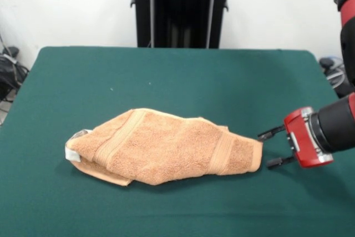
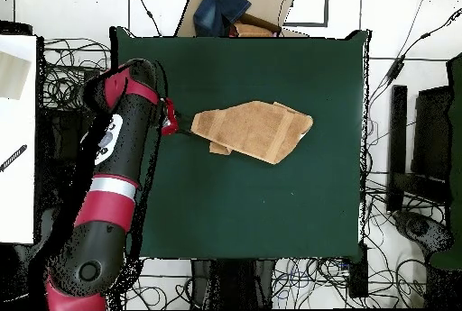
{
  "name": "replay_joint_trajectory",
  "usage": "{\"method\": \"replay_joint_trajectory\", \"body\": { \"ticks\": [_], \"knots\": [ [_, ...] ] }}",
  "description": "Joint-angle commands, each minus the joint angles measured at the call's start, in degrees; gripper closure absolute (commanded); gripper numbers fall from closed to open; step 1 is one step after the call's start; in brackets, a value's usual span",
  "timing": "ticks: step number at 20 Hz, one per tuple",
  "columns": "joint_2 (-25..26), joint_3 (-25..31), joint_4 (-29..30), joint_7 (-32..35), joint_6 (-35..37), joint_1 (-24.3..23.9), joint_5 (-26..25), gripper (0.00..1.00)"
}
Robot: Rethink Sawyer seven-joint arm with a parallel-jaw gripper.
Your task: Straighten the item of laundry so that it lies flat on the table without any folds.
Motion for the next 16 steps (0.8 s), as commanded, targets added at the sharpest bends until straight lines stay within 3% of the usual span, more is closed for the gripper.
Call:
{"method": "replay_joint_trajectory", "body": {
  "ticks": [1, 16],
  "knots": [
    [7.3, 5.3, 3.2, 16.0, -15.5, -1.8, -0.4, 0.00],
    [7.5, 6.6, 4.9, 14.6, -20.1, -2.1, -1.2, 0.00]
  ]
}}
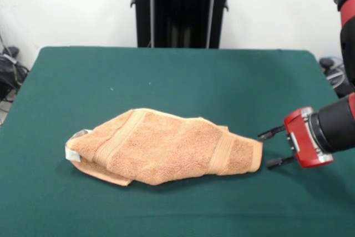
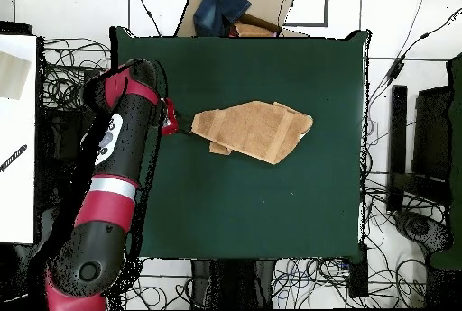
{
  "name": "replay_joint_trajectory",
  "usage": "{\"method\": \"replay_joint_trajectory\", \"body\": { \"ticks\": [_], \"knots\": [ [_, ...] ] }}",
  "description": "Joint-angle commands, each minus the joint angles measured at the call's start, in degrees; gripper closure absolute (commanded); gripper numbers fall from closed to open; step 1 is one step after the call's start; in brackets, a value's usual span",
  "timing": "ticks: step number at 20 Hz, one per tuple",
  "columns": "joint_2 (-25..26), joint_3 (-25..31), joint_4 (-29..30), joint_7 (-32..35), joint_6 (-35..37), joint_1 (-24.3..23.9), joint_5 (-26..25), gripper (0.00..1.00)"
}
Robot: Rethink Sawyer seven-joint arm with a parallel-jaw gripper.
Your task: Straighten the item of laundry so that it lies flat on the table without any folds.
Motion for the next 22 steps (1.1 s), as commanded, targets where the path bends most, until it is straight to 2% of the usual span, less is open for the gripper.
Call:
{"method": "replay_joint_trajectory", "body": {
  "ticks": [1, 19, 20, 22],
  "knots": [
    [7.6, 6.7, 5.0, 14.8, -20.5, -2.1, -1.3, 0.00],
    [5.8, 9.6, 9.0, 11.0, -26.7, -2.8, -2.9, 0.00],
    [5.8, 9.4, 9.3, 10.9, -27.1, -2.8, -2.7, 1.00],
    [5.8, 9.2, 9.4, 11.2, -27.2, -2.7, -2.7, 1.00]
  ]
}}
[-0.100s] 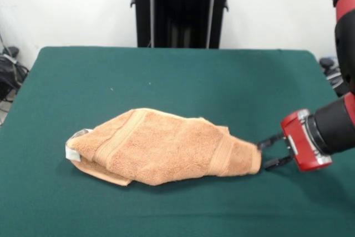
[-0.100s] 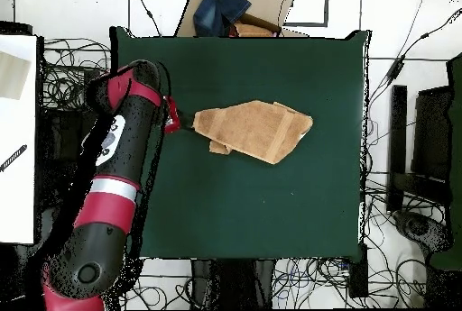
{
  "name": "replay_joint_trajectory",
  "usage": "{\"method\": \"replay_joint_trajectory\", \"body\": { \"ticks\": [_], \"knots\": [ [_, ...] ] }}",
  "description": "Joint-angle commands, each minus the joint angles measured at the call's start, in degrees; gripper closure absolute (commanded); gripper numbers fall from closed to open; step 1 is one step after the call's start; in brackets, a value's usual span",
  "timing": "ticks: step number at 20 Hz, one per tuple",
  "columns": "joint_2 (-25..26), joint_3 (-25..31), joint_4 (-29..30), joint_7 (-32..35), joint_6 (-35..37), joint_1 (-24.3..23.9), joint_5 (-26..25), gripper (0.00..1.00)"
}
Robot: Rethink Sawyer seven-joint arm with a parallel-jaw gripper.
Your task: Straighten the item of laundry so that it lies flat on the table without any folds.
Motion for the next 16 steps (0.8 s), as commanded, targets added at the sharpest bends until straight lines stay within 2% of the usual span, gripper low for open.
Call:
{"method": "replay_joint_trajectory", "body": {
  "ticks": [1, 16],
  "knots": [
    [6.8, 8.1, 7.3, 11.3, -21.9, -2.8, -2.3, 1.00],
    [7.2, 7.1, 7.2, 12.5, -21.8, -2.4, -1.2, 1.00]
  ]
}}
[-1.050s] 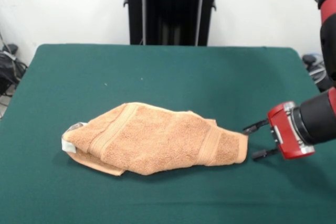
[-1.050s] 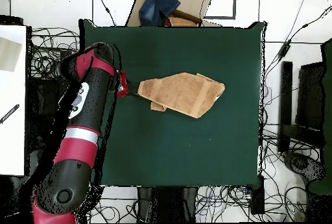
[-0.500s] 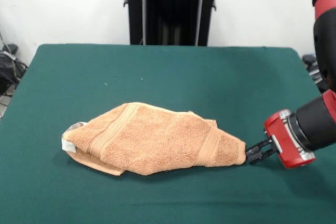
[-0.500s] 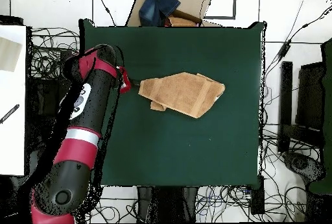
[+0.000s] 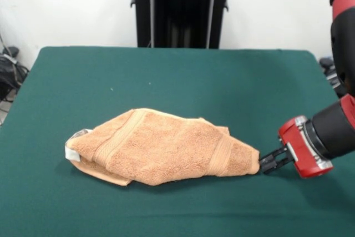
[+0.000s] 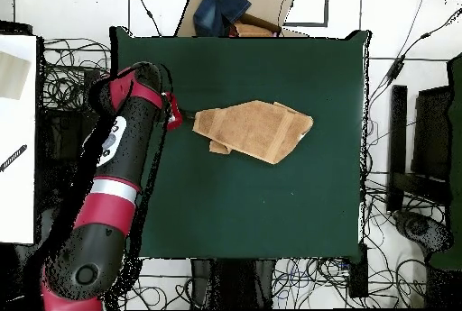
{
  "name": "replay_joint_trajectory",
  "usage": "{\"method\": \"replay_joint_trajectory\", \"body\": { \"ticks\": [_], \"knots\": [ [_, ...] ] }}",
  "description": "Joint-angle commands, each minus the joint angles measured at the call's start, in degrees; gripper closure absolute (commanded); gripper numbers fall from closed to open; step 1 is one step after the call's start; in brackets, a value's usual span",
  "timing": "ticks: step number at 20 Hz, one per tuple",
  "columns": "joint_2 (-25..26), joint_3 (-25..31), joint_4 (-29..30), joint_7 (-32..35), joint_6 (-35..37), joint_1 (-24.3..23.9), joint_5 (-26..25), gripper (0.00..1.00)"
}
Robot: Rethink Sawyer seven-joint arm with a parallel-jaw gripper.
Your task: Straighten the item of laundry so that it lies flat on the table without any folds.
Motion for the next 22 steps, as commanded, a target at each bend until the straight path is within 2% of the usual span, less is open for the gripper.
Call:
{"method": "replay_joint_trajectory", "body": {
  "ticks": [1, 4, 5, 22],
  "knots": [
    [7.7, 6.9, 5.7, 12.6, -17.1, -2.6, -1.2, 1.00],
    [7.9, 6.5, 5.5, 13.5, -16.6, -2.4, -1.0, 1.00],
    [7.9, 6.6, 5.6, 13.6, -16.6, -2.4, -0.9, 0.00],
    [8.5, 5.8, 4.7, 15.2, -15.8, -2.0, -0.6, 0.00]
  ]
}}
